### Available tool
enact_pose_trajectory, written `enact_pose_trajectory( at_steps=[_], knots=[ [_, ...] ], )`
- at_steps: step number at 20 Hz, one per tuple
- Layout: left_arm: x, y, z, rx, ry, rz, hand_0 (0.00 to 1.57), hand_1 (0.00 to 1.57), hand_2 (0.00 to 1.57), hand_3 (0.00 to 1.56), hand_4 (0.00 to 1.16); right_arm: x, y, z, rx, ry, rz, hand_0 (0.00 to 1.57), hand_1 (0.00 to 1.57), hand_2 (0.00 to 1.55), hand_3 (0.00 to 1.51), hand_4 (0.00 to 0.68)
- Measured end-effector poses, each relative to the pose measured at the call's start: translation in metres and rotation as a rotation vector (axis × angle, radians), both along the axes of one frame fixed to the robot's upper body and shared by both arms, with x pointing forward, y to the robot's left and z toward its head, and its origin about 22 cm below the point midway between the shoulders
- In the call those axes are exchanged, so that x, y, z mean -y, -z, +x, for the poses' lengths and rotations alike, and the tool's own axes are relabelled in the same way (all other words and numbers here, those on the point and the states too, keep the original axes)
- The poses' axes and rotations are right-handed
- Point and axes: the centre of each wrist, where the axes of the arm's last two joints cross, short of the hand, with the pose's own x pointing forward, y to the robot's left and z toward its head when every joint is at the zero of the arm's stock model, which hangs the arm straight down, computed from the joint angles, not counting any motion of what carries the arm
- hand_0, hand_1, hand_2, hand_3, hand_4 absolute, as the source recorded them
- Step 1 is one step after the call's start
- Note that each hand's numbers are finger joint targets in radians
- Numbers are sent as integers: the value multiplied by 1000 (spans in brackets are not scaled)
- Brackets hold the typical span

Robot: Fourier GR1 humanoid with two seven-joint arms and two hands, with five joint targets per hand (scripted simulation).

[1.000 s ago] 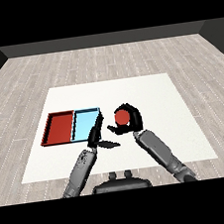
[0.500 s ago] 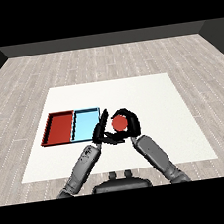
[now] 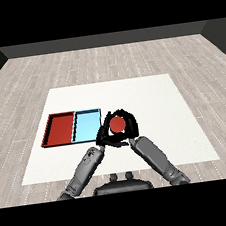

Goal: Pick the red can and put it in the red box

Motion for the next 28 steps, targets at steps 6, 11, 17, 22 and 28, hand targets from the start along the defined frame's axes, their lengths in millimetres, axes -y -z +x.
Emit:
enact_pose_trajectory(
  at_steps=[6, 11, 17, 22, 28],
  knots=[
    [0, 4, 5, -1, -5, -7, 0, 0, 0, 0, 0, -6, -2, 4, -3, -7, 0, 1521, 1521, 1456, 1403, 648],
    [-1, 6, 3, -24, -44, -11, 0, 0, 0, 0, 821, -14, 1, 1, 9, -3, -17, 1534, 1534, 1468, 1405, 649],
    [1, 8, 5, -43, -154, -32, 1571, 1571, 1561, 1475, 1120, -15, 8, 5, -2, -14, -11, 1494, 1494, 1448, 1391, 654],
    [3, 6, 11, -57, -195, -14, 1571, 1571, 1557, 1478, 1124, -14, 3, 1, 1, -7, -17, 1482, 1482, 1443, 1391, 644],
    [2, 7, 8, -29, -260, -20, 1571, 1571, 1571, 1494, 1139, -18, -2, 2, -2, -26, -14, 1491, 1491, 1435, 1383, 595]
  ],
)
